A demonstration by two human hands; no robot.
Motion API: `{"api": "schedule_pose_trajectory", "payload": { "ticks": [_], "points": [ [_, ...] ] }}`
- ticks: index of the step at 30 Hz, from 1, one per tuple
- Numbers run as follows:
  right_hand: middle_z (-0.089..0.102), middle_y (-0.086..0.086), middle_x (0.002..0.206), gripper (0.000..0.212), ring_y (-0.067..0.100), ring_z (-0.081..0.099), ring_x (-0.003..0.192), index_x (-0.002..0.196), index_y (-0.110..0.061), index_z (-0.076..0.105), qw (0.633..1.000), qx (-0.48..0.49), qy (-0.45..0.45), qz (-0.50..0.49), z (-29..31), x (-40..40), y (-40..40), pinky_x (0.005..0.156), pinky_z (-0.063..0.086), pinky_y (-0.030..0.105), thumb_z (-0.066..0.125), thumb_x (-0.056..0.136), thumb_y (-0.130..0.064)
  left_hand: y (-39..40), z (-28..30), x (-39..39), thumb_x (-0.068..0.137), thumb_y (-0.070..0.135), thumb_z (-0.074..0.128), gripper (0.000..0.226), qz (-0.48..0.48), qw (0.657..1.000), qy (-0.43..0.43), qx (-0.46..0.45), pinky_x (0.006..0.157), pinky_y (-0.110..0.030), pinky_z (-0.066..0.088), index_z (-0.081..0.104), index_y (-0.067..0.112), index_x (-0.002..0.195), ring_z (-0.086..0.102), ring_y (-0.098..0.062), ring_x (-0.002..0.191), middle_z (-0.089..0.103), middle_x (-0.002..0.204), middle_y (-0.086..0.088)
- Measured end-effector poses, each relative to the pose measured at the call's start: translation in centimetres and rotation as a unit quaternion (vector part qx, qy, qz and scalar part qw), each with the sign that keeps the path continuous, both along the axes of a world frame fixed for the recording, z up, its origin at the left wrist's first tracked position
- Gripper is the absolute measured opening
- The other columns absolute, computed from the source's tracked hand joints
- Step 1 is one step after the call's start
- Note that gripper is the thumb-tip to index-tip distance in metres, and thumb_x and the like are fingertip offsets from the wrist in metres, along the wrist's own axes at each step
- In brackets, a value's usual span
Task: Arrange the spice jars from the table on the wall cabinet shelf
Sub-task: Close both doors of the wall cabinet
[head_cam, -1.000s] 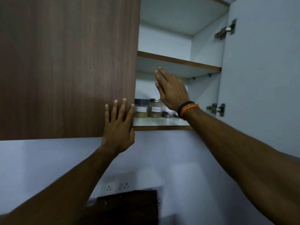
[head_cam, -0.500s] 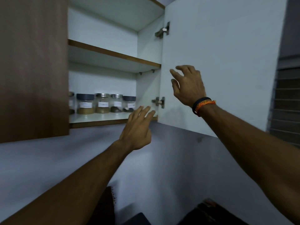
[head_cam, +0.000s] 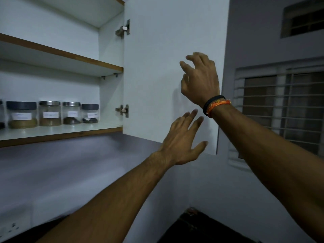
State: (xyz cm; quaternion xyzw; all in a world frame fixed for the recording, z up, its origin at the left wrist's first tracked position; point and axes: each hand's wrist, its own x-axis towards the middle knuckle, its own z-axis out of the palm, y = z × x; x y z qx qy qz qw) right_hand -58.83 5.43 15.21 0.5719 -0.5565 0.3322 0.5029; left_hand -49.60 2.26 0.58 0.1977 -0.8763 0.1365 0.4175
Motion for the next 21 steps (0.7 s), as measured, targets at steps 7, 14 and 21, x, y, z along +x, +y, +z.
{"api": "schedule_pose_trajectory", "payload": {
  "ticks": [7,14,21],
  "points": [
    [0.033,0.018,0.161,0.057,0.037,0.021,0.154,0.144,-0.011,0.051,0.997,-0.075,-0.014,-0.016,0.5,-5.6,0.3,0.121,0.022,0.054,0.05,0.086,-0.009,1.3,1.7,-6.1,0.091,0.066,0.049,0.098,0.013,0.997,0.059,0.043,0.124,-0.052,0.009,0.0,0.015,0.159,-0.004,-0.025,0.155,-0.005,0.168,-0.008],
    [0.015,0.018,0.168,0.055,0.031,0.019,0.156,0.152,-0.006,0.041,0.993,-0.082,-0.051,0.069,-0.4,-8.4,-0.7,0.1,0.046,0.025,0.047,0.098,-0.003,0.9,3.7,-9.4,0.077,0.051,0.076,0.126,0.078,0.98,0.138,0.116,0.123,-0.056,0.001,-0.013,0.012,0.157,-0.018,-0.03,0.152,-0.022,0.164,-0.013],
    [0.029,0.018,0.163,0.05,0.028,0.057,0.134,0.149,0.001,0.045,0.98,-0.108,-0.029,0.162,-0.1,-8.9,0.2,0.098,0.055,0.034,0.049,0.101,-0.014,1.6,4.0,-8.6,0.072,0.054,0.078,0.135,0.113,0.979,0.129,0.112,0.122,-0.06,0.004,-0.019,0.013,0.155,-0.018,-0.034,0.152,-0.025,0.163,-0.015]
  ]
}}
